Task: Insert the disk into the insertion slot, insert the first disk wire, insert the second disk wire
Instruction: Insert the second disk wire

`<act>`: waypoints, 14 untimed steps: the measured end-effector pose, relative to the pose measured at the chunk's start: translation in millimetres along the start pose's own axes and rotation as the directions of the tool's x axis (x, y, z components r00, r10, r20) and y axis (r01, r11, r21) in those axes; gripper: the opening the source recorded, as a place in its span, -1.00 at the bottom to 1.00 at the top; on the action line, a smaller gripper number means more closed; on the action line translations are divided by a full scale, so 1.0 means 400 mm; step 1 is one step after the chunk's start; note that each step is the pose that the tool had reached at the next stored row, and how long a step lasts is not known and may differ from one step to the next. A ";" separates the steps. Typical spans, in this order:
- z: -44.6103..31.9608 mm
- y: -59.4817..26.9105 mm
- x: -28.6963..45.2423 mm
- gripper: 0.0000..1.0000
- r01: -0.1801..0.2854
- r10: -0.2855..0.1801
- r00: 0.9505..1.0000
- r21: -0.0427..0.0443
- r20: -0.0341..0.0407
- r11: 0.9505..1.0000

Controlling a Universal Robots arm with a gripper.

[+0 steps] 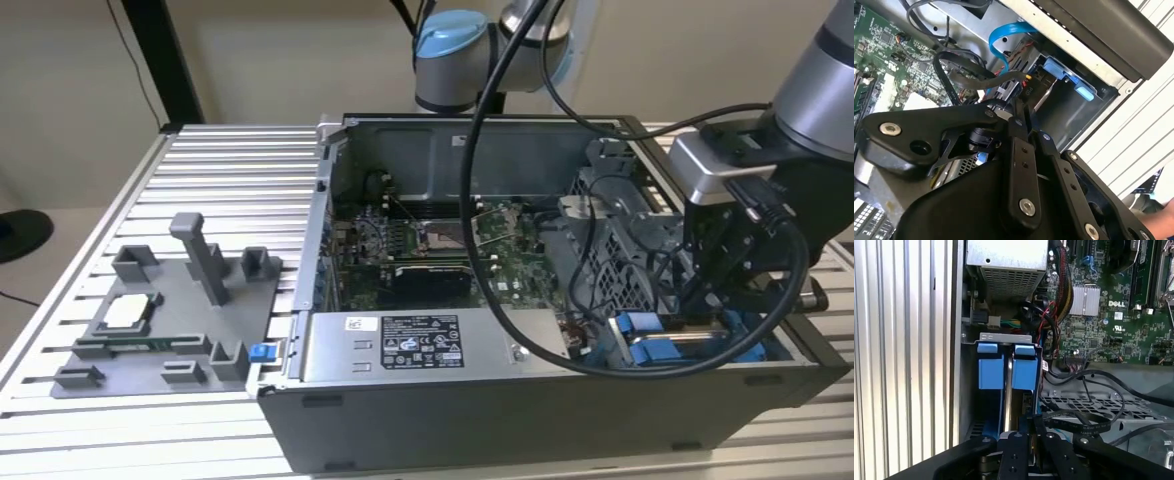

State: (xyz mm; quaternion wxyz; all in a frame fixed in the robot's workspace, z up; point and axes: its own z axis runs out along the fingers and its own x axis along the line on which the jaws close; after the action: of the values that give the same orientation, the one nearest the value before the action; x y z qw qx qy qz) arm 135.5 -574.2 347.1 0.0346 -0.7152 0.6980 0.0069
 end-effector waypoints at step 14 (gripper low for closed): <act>0.011 0.000 0.000 -1.00 0.000 0.000 1.000 0.004 0.000 1.000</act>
State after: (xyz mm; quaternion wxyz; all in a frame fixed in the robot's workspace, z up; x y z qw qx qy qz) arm 135.6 -574.0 342.7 0.0359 -0.7152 0.6980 0.0056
